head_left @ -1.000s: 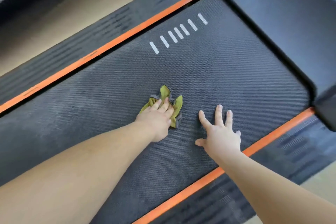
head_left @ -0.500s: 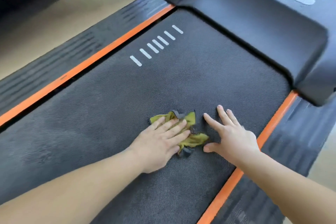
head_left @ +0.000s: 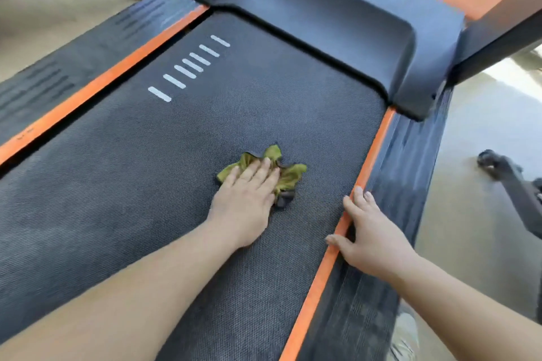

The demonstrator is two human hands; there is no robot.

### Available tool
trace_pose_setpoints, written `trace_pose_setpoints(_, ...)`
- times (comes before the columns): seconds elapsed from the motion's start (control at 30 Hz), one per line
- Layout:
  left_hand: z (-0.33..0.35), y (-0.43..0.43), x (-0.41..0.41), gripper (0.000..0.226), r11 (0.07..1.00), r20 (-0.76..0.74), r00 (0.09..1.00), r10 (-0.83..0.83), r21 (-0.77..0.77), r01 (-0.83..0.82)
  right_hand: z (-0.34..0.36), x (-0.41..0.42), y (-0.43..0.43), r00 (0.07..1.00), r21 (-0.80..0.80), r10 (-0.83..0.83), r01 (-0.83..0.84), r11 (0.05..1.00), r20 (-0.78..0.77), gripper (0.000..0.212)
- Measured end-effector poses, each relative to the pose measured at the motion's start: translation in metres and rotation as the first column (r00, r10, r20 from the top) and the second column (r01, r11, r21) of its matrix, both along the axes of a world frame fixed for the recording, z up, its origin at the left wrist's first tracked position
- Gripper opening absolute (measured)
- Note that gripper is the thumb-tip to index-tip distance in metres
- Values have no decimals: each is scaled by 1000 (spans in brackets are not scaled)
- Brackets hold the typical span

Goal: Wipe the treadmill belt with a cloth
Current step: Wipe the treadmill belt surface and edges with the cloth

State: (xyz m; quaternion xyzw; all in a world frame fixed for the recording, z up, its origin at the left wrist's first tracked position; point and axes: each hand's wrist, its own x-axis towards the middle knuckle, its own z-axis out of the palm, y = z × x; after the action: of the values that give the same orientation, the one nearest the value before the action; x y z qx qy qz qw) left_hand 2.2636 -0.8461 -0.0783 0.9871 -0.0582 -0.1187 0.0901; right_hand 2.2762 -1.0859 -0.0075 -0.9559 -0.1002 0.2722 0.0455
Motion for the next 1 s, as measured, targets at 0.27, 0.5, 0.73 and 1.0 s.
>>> trace_pose_setpoints(0.27,-1,-31,12,58,931,20,932,-363,-32,363,8,12,-18,995,-44,50,-55,998,-92,130)
trace_pose_setpoints(0.5,-5,-95,25,58,989,40,990,-134,-64,136,1,10,-20,997,21,-25,27,999,-77,135)
trace_pose_setpoints(0.73,-2,-61,75,56,923,6,923,-385,18,385,7,14,-10,996,-23,-51,50,999,-75,135)
trace_pose_setpoints(1.0,-10,-70,-16,52,926,153,935,-320,-161,343,4,13,-13,994,1,-71,71,997,-81,136)
